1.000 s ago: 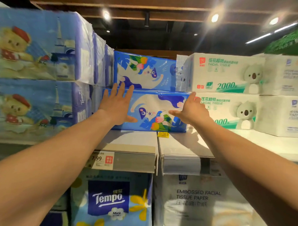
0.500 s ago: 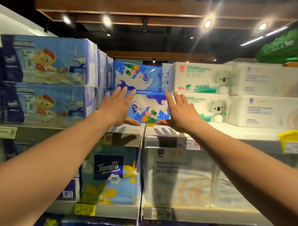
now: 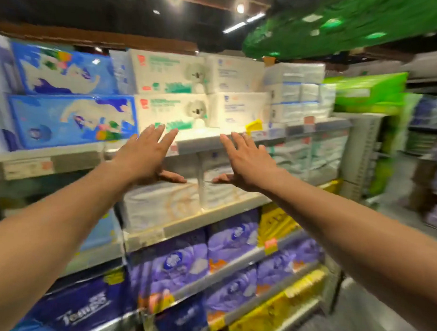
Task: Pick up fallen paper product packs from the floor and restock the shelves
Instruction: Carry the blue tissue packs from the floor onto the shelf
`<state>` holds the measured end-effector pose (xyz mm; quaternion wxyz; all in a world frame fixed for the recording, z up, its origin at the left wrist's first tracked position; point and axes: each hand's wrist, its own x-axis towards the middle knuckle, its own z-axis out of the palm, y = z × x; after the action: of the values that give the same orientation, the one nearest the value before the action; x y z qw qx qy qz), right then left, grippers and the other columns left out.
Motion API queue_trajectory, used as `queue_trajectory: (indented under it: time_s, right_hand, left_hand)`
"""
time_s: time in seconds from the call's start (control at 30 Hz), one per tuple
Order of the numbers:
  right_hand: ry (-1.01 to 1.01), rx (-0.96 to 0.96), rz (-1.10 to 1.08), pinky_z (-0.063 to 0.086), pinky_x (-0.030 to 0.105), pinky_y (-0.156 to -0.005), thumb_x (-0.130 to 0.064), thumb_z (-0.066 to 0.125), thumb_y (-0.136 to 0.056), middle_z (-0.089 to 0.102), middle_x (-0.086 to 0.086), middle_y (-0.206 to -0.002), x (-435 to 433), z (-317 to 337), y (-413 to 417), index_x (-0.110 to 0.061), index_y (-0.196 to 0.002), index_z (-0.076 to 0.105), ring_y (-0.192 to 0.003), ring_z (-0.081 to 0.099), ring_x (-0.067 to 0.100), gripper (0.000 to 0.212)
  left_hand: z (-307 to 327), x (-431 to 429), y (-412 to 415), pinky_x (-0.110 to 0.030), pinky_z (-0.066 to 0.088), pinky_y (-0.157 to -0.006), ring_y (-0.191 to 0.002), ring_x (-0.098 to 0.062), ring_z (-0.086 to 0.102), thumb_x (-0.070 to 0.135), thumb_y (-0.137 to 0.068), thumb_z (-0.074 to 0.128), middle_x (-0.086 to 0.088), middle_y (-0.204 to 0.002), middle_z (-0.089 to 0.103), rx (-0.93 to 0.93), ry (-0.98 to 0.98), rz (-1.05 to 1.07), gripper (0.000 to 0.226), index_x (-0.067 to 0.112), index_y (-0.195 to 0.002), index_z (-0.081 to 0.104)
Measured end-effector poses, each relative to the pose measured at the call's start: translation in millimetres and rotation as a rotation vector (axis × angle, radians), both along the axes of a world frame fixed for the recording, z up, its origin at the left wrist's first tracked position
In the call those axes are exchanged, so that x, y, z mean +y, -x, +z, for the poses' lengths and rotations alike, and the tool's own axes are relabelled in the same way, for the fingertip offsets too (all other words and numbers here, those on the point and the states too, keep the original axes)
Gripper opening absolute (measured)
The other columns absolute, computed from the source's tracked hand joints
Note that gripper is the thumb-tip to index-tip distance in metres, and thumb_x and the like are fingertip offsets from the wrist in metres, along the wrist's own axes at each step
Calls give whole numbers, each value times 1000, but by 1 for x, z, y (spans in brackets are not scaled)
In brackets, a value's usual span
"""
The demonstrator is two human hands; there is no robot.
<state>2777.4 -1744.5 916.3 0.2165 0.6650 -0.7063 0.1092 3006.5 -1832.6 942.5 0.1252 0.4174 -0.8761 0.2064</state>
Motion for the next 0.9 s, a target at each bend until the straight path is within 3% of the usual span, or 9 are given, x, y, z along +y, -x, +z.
queue_trajectory:
  time_s: [0.07, 0.17, 0.27, 0.33, 0.47, 0.57, 0.67, 0.8, 0.9]
  right_hand:
    - [-42, -11, -72, 32, 63, -114, -74, 58, -84, 13, 15, -166, 43, -20, 36, -15, -162, 6, -152, 15, 39, 111]
    - [-128, -24, -192, 38, 60, -111, -72, 59, -84, 26, 17, -159, 111, -55, 99, -13, -158, 18, -146, 29, 41, 103]
    - [-212, -124, -349, 39, 58, -112, -80, 55, -81, 30, 17, -158, 186, -93, 173, -14, -156, 24, -146, 31, 39, 104]
    - [-265, -154, -454, 37, 57, -114, -82, 56, -79, 30, 18, -160, 239, -117, 225, -14, -157, 22, -147, 30, 39, 109]
    - [-331, -234, -642, 37, 58, -113, -83, 57, -76, 30, 14, -161, 342, -152, 331, -19, -159, 21, -147, 30, 37, 111]
    - [-386, -284, -779, 36, 57, -115, -84, 54, -78, 22, 13, -165, 409, -163, 402, -20, -161, 15, -150, 25, 36, 112]
    - [-453, -357, -884, 30, 57, -119, -83, 53, -80, 12, 11, -169, 466, -172, 472, -20, -163, 6, -154, 15, 35, 114]
    - [-450, -440, -1005, 28, 61, -118, -83, 51, -81, 5, 10, -170, 524, -188, 570, -21, -162, -5, -155, 9, 35, 117]
    - [-428, -478, -1094, 32, 61, -117, -84, 49, -81, 5, 9, -170, 556, -200, 646, -21, -162, -6, -155, 9, 34, 117]
  left_hand:
    - [-16, 26, 49, -52, 25, -121, -151, -35, 22, 104, -45, 26, -18, -166, 18, -45, -43, -157, 146, 17, -161, 11]
    - [-47, 73, 137, -48, 29, -121, -148, -37, 30, 103, -45, 32, -21, -162, 27, -131, -104, -382, 148, 11, -160, 17]
    - [-85, 124, 236, -44, 32, -119, -143, -39, 37, 98, -49, 45, -21, -158, 34, -158, -183, -568, 143, 10, -159, 21]
    - [-113, 160, 304, -44, 35, -118, -142, -39, 39, 103, -47, 41, -18, -158, 35, -183, -227, -684, 146, 14, -160, 19]
    - [-158, 239, 443, -33, 24, -121, -147, -31, 33, 107, -46, 35, -14, -162, 29, -235, -339, -859, 147, 16, -160, 16]
    - [-180, 298, 538, -33, 21, -122, -151, -28, 25, 99, -53, 45, -11, -166, 20, -265, -441, -921, 139, 19, -162, 9]
    - [-196, 343, 629, -40, 21, -125, -154, -27, 19, 107, -46, 30, -10, -168, 14, -298, -497, -997, 145, 25, -162, 2]
    - [-210, 386, 744, -47, 28, -120, -153, -26, 20, 93, -63, 50, -2, -170, 9, -366, -519, -1048, 129, 29, -162, -3]
    - [-223, 399, 840, -44, 30, -119, -152, -25, 23, 88, -69, 58, 0, -169, 11, -379, -513, -1129, 125, 28, -162, -2]
